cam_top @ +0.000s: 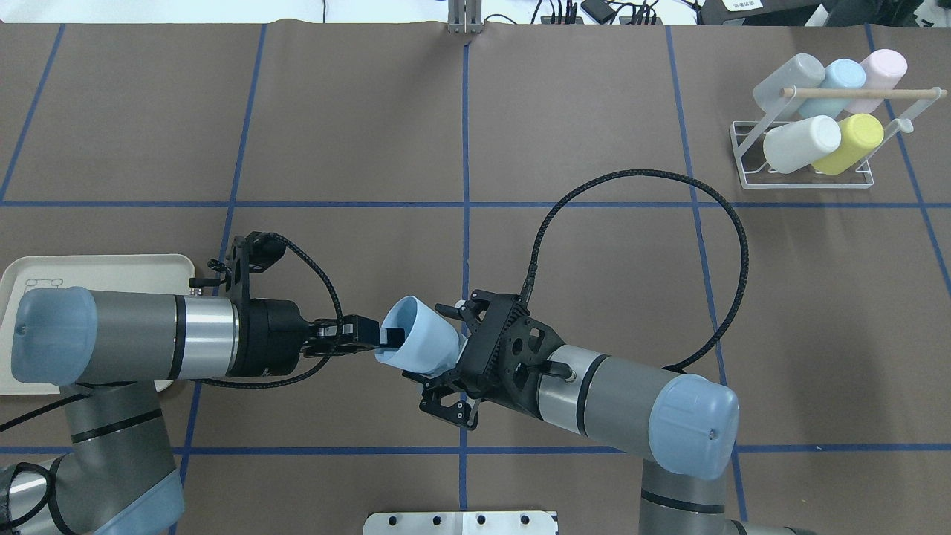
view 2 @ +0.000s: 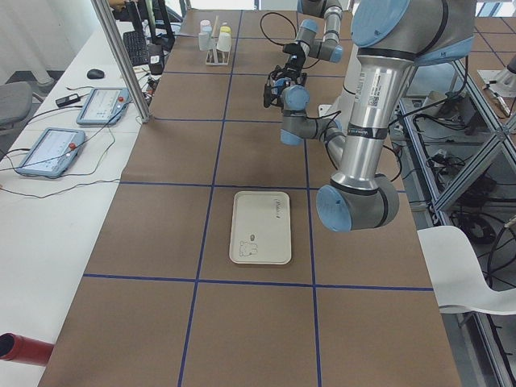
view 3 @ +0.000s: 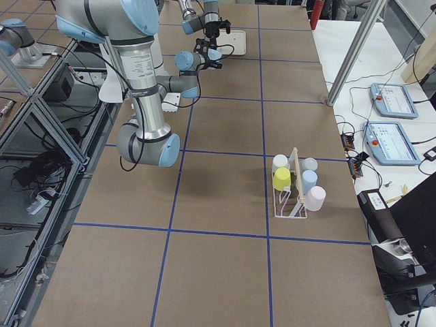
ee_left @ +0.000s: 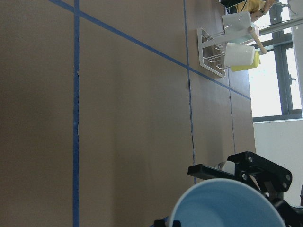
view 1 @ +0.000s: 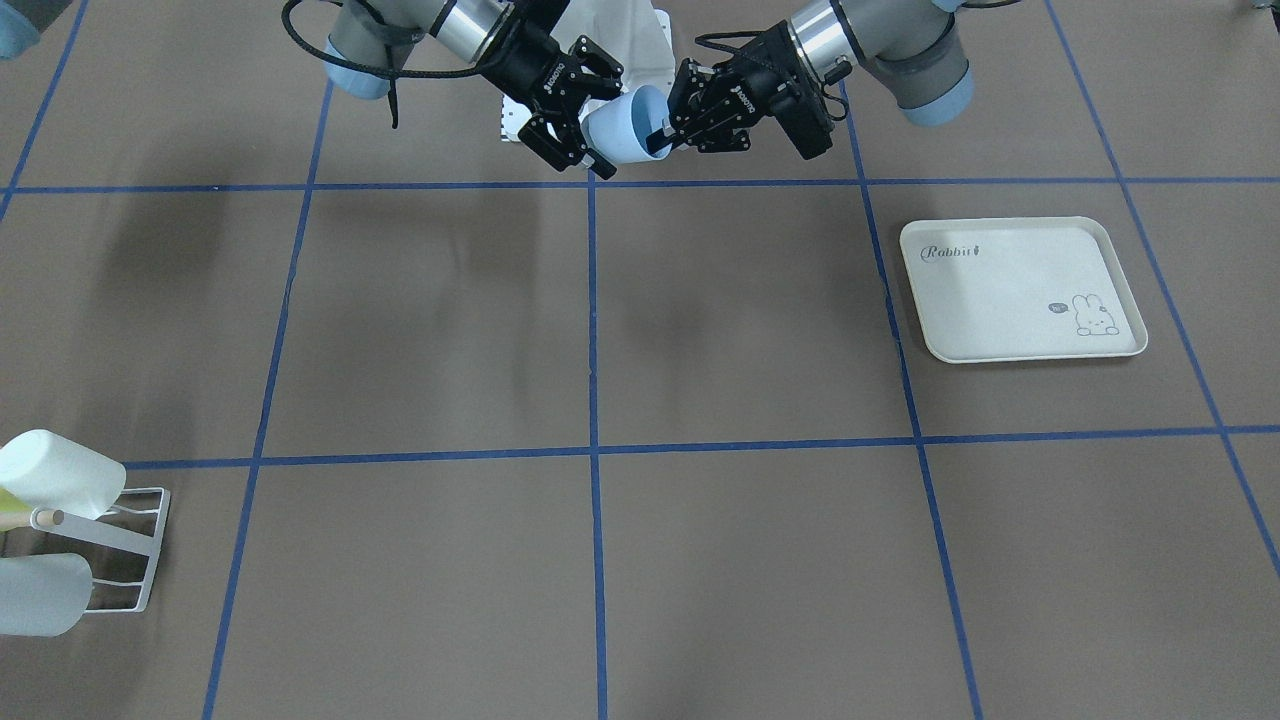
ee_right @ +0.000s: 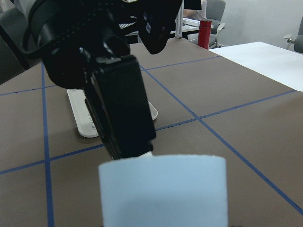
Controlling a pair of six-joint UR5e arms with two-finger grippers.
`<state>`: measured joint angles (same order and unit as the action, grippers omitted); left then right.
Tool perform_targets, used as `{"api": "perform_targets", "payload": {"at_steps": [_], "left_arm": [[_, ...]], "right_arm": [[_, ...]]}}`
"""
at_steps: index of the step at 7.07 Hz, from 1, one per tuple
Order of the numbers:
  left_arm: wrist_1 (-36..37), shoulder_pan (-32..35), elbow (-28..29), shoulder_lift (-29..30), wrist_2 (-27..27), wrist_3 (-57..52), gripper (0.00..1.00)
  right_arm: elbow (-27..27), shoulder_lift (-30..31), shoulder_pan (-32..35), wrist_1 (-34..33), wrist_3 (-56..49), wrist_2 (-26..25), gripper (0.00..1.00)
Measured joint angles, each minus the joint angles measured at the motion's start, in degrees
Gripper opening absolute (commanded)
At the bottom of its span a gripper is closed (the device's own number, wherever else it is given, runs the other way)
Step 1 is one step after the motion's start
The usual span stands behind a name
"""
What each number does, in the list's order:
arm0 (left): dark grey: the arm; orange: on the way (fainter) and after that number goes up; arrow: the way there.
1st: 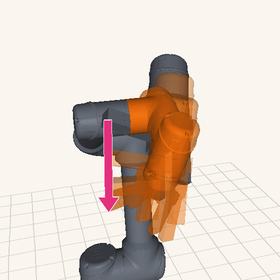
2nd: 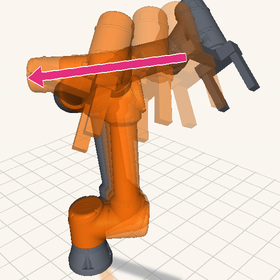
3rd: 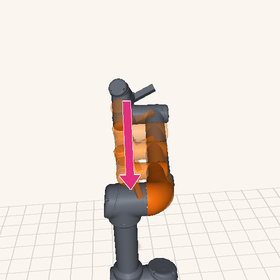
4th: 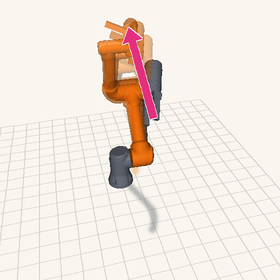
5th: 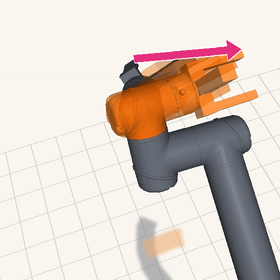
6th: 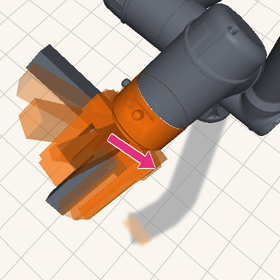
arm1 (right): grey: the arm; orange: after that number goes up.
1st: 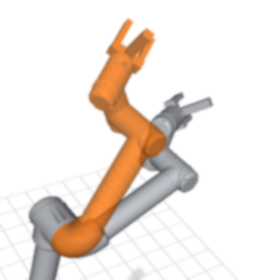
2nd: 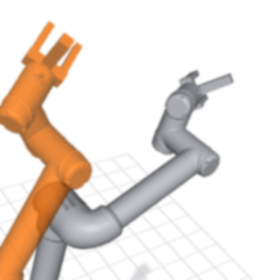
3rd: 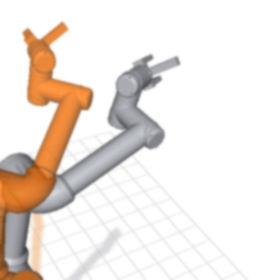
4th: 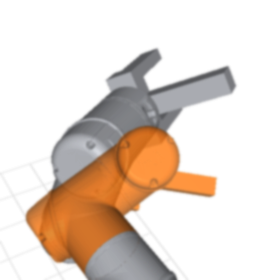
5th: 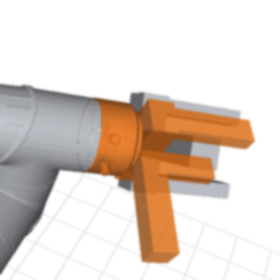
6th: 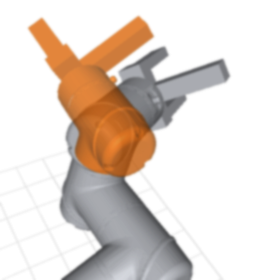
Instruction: Transfer IKEA cup to right arm and place on rack
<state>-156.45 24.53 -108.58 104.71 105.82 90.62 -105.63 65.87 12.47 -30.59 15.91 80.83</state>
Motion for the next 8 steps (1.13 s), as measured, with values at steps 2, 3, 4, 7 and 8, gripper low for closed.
{"api": "perform_targets", "payload": {"at_steps": [2,3,4,7,8], "left_arm": [[0.0,0.0,0.0,0.0,0.0,0.0,0.09],[0.0,0.1,-0.1,0.0,0.0,-0.1,0.92],[-0.1,0.1,-0.4,0.0,0.1,-0.3,1.0],[-0.2,1.5,-1.5,-0.1,0.1,-0.7,1.0],[-0.1,2.9,-1.6,-0.7,0.4,-0.7,1.0]], "right_arm": [[-0.2,0.0,0.0,0.0,0.0,-0.1,0.37],[-0.2,0.0,0.0,0.0,0.0,-0.1,0.35],[-0.2,0.0,0.0,0.0,0.0,-0.1,0.35],[-0.5,0.1,0.1,0.0,-0.1,-0.1,0.29],[-1.3,0.3,0.2,0.0,-0.2,-0.1,0.23]]}}
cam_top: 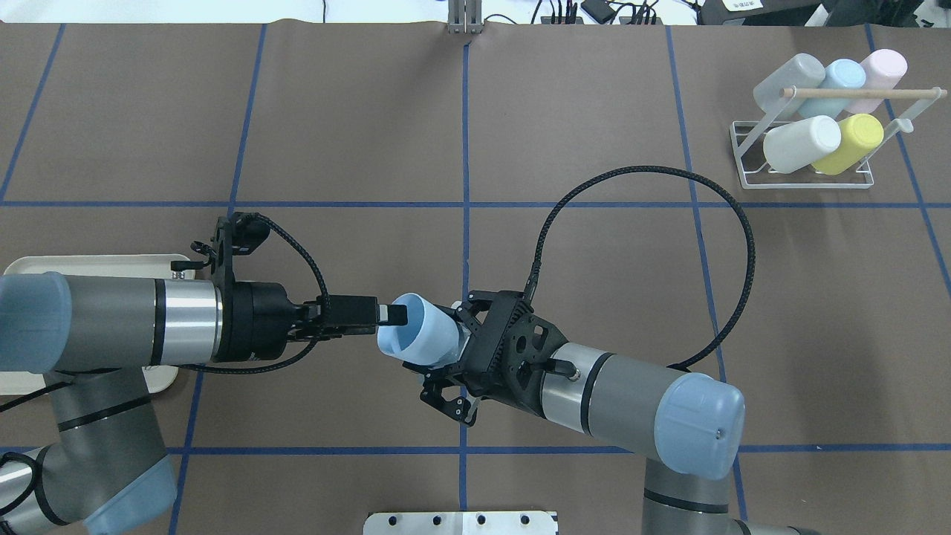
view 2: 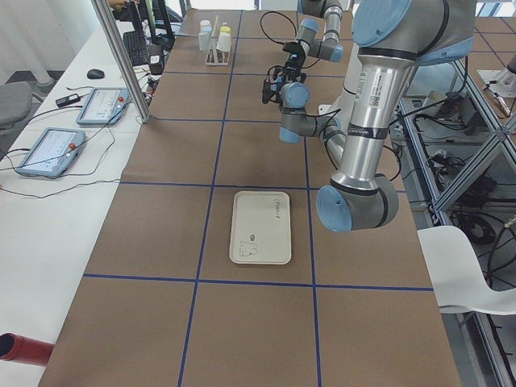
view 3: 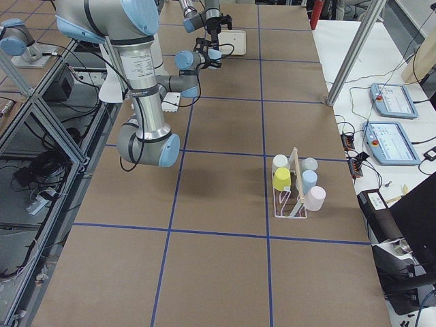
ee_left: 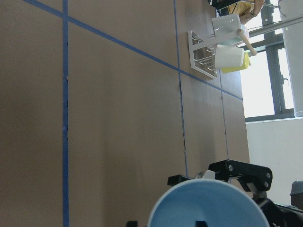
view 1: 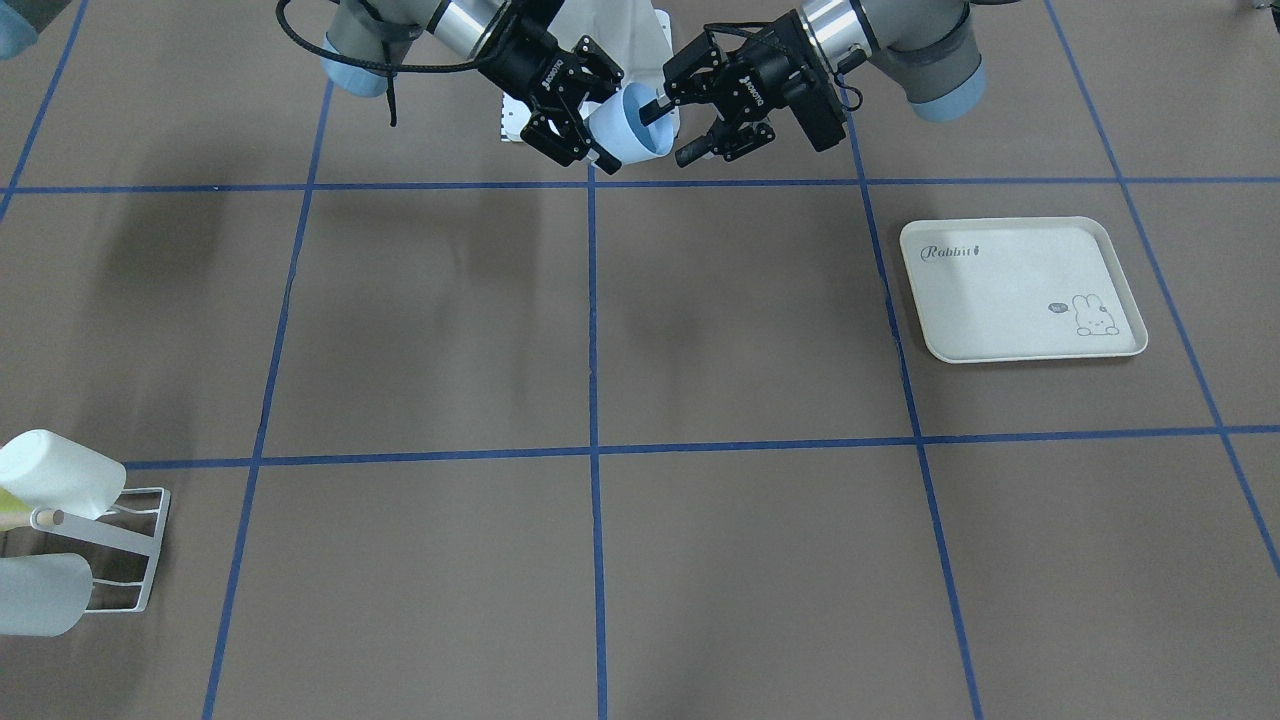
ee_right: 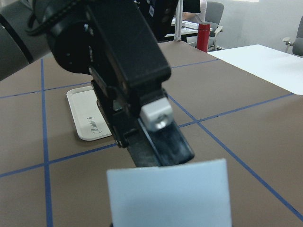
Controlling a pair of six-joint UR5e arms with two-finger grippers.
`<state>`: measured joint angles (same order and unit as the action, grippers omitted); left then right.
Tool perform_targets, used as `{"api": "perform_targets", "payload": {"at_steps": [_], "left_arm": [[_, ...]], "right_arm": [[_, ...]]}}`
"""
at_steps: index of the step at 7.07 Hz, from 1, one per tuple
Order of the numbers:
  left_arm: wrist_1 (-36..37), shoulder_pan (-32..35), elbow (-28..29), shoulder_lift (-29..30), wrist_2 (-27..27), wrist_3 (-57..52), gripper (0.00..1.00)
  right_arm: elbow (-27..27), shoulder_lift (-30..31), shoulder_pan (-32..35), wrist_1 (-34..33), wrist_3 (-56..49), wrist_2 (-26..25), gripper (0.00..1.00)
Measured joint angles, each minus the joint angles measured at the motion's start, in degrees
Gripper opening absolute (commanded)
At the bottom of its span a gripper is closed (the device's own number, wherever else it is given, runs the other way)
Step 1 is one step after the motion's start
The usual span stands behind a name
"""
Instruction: Transfer IKEA cup to right arm and place on rack
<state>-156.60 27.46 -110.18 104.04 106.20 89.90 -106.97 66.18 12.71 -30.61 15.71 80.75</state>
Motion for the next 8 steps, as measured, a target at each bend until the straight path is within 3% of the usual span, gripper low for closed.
{"api": "perform_targets", "payload": {"at_steps": [4,6,8], "left_arm": [[-0.1,6.0,-2.1,-9.2,3.3,-10.5,1.0],[-0.4,10.6,-3.0,-13.5,7.7,-16.3,1.0],[-0.2,17.3,-2.9,-17.4,12.9,-24.4,1.0]], "right_arm": [[-4.2,0.5,1.4,-2.9,0.6,-0.1,0.11],[-10.8,0.7,3.9,-17.2,0.6,-0.1,0.1],[-18.5,0.7,8.4,-37.0,0.6,0.7,0.05]]}}
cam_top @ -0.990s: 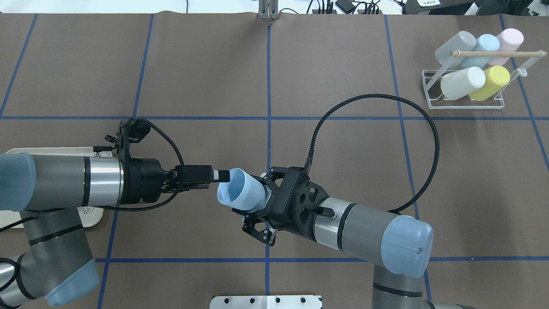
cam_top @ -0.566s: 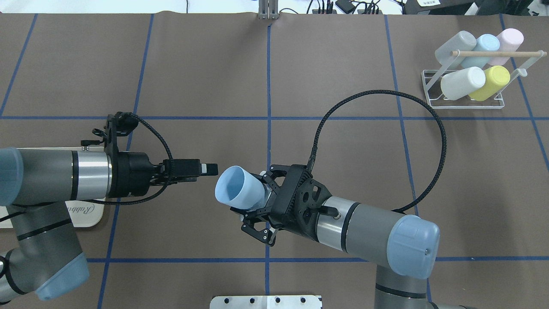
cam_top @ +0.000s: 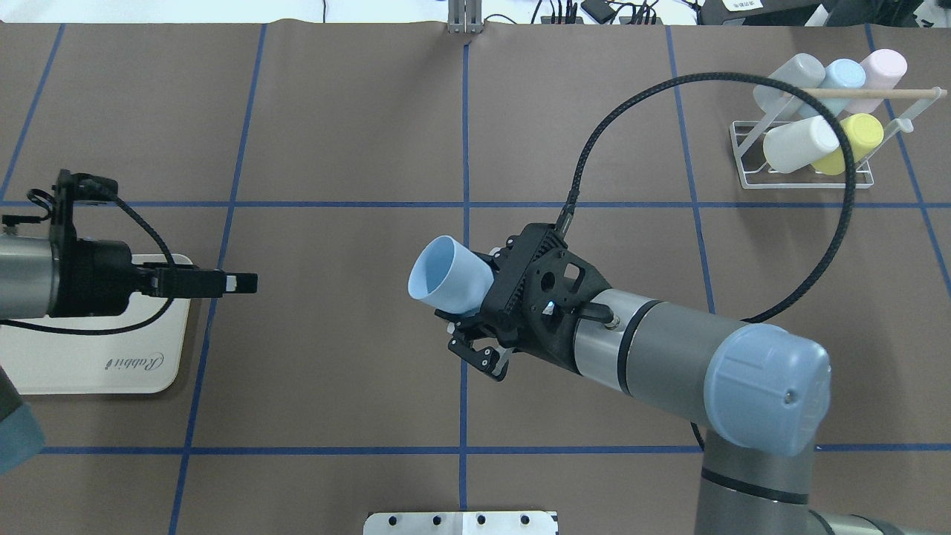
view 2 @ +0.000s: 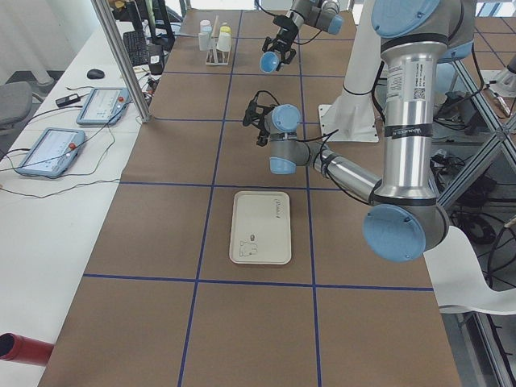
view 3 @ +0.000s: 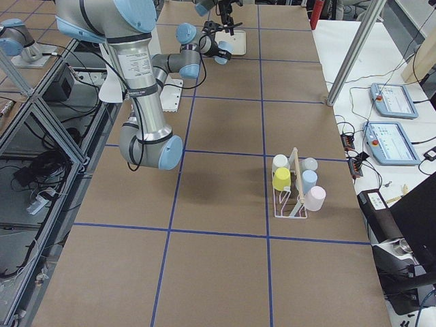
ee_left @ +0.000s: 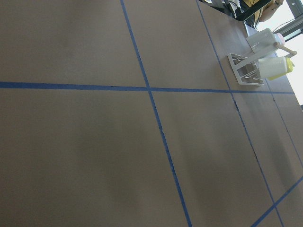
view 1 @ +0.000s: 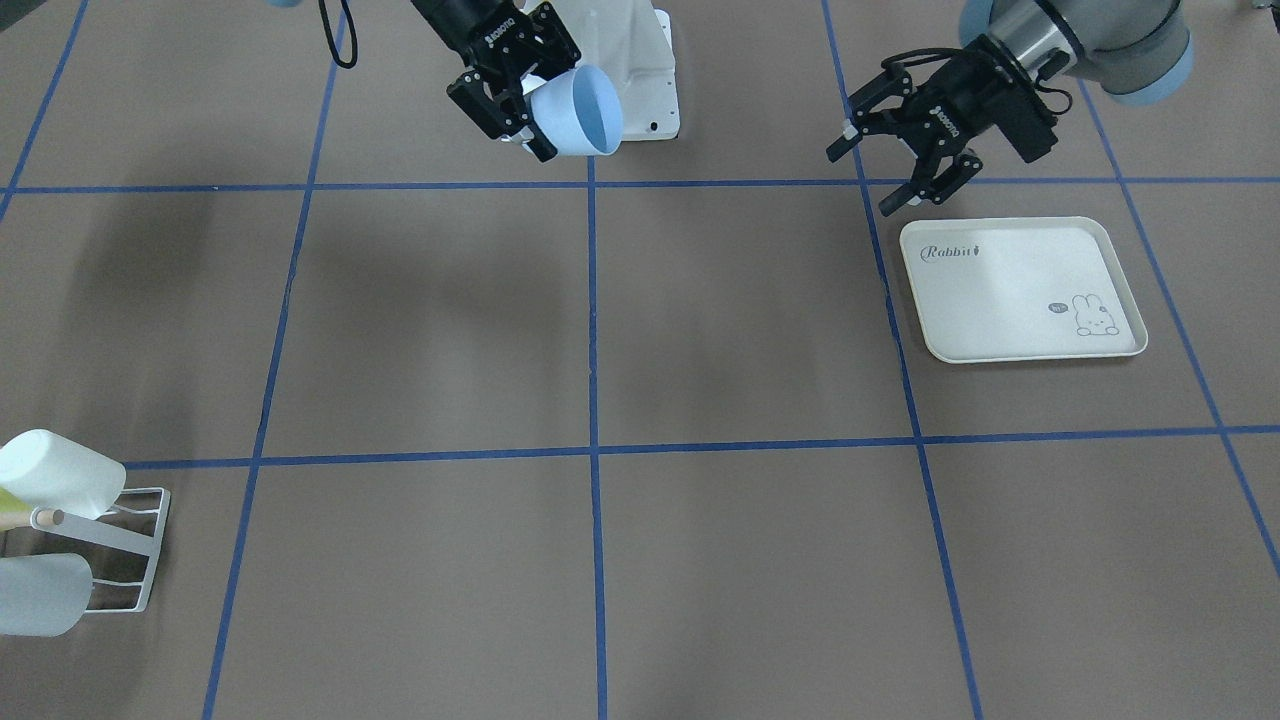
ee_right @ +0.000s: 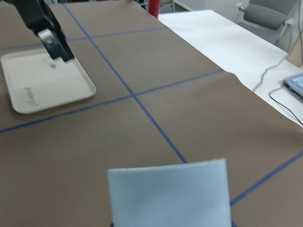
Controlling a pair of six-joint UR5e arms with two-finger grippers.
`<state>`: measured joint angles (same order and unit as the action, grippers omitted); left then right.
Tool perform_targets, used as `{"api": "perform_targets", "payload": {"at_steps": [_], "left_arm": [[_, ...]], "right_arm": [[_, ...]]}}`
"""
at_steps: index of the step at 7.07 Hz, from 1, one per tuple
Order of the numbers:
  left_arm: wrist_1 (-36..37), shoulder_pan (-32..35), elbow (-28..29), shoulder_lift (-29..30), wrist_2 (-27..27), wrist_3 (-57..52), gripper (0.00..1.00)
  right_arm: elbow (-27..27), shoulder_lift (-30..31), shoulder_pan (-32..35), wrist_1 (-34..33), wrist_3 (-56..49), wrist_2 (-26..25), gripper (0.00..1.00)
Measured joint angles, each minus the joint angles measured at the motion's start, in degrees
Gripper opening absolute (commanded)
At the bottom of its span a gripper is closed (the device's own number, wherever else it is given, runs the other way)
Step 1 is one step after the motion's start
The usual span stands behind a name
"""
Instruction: Transfer IKEA cup to right arm and place on rack
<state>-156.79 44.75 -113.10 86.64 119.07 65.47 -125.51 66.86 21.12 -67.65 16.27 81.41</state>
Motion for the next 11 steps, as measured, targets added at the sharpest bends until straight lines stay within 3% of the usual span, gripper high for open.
{"api": "perform_targets", "payload": {"at_steps": [2,4,6,9,11], "left_arm": [[0.1,4.6,0.2,-2.7,3.5,-6.6,1.0],[0.1,5.8,0.0,-3.1,4.6,-7.8,1.0],[0.0,5.9,0.0,-3.2,4.6,-8.0,1.0],[-0.2,6.0,0.0,-3.3,4.2,-7.8,1.0],[-0.2,5.9,0.1,-3.3,4.1,-7.7,1.0]], "right_arm": [[-3.5,0.0,8.0,-16.7,-2.8,4.2,0.06],[-4.0,0.8,15.0,-27.9,-16.0,8.1,0.25],[-4.2,5.0,21.3,-32.6,-31.3,8.9,0.05],[-4.2,14.3,30.0,-33.4,-52.9,8.3,0.05],[-1.8,16.9,33.7,-33.3,-68.9,2.8,0.06]]}}
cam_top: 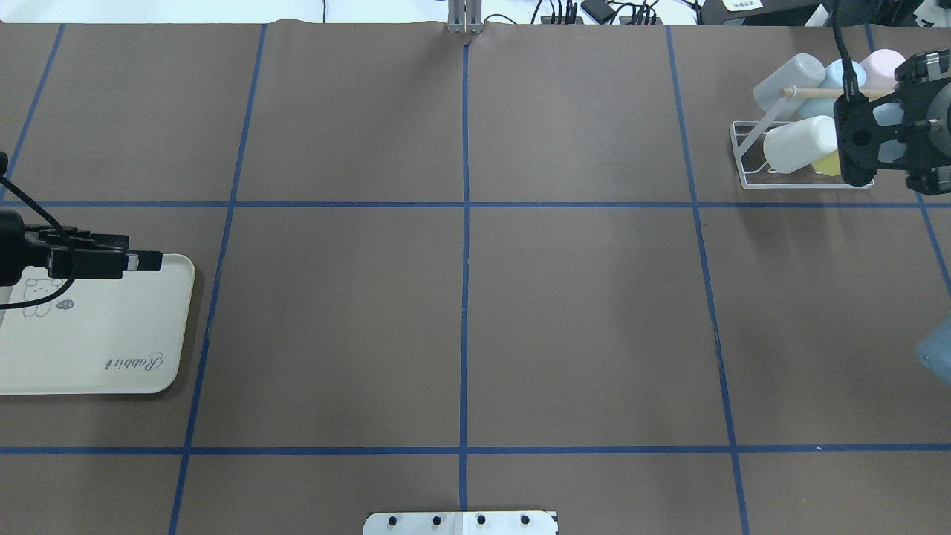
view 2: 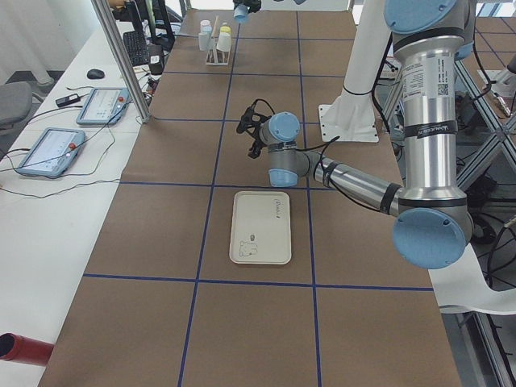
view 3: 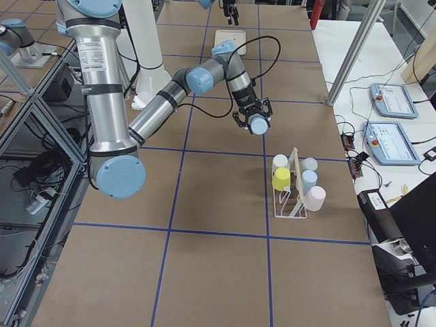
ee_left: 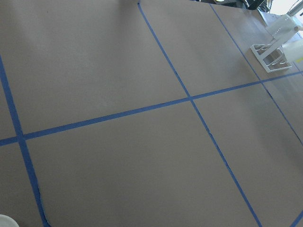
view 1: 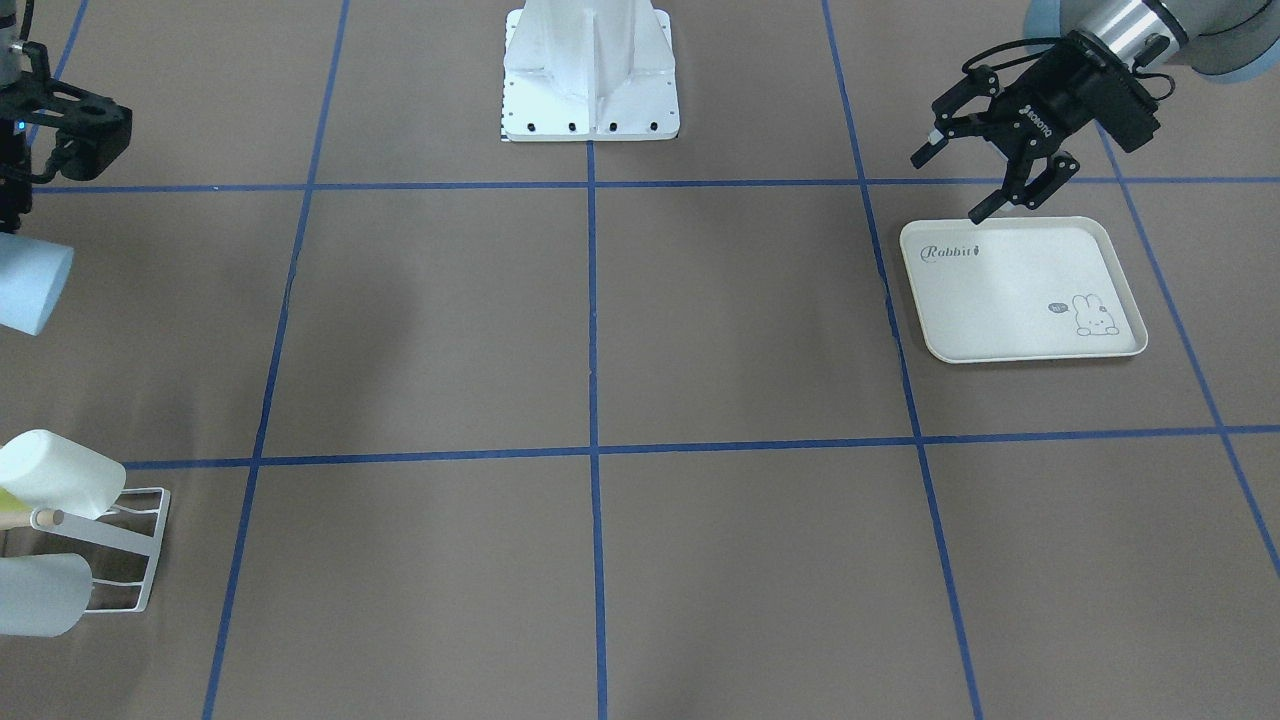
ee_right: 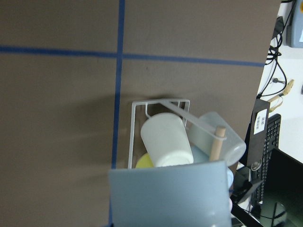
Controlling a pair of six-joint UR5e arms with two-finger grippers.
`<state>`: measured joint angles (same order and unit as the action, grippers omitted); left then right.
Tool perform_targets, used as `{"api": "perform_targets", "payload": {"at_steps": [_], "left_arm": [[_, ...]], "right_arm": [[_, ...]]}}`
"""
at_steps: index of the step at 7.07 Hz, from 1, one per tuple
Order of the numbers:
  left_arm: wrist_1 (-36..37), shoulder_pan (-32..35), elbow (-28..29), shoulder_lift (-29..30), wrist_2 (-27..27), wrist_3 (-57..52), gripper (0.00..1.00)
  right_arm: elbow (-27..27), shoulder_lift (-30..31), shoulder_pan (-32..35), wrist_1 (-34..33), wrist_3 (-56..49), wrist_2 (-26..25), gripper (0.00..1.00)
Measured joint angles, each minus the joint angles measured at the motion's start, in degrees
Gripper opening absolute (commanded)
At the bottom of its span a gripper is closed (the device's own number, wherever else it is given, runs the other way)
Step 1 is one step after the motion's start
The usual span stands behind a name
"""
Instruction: Transfer IKEA cup to right arm and place on rack
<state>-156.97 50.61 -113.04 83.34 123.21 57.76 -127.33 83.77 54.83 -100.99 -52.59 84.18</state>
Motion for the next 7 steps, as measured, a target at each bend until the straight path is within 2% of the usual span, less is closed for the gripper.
{"api": "perform_targets", "payload": {"at_steps": [2,4,7], "left_arm": [[0.0,-0.1,0.0,0.1,0.0,0.1,1.0],[0.0,-0.1,0.1,0.1,-0.1,0.2,1.0],[0.0,-0.2,0.3,0.1,-0.1,0.2,1.0]], "right_arm": [[4.3,0.7,0.7,0.4,-9.1,-7.7,0.02],[7.5,3.1,0.7,3.8,-10.9,-12.7,0.01],[14.6,10.5,0.7,25.8,-15.8,-17.6,0.02]]}}
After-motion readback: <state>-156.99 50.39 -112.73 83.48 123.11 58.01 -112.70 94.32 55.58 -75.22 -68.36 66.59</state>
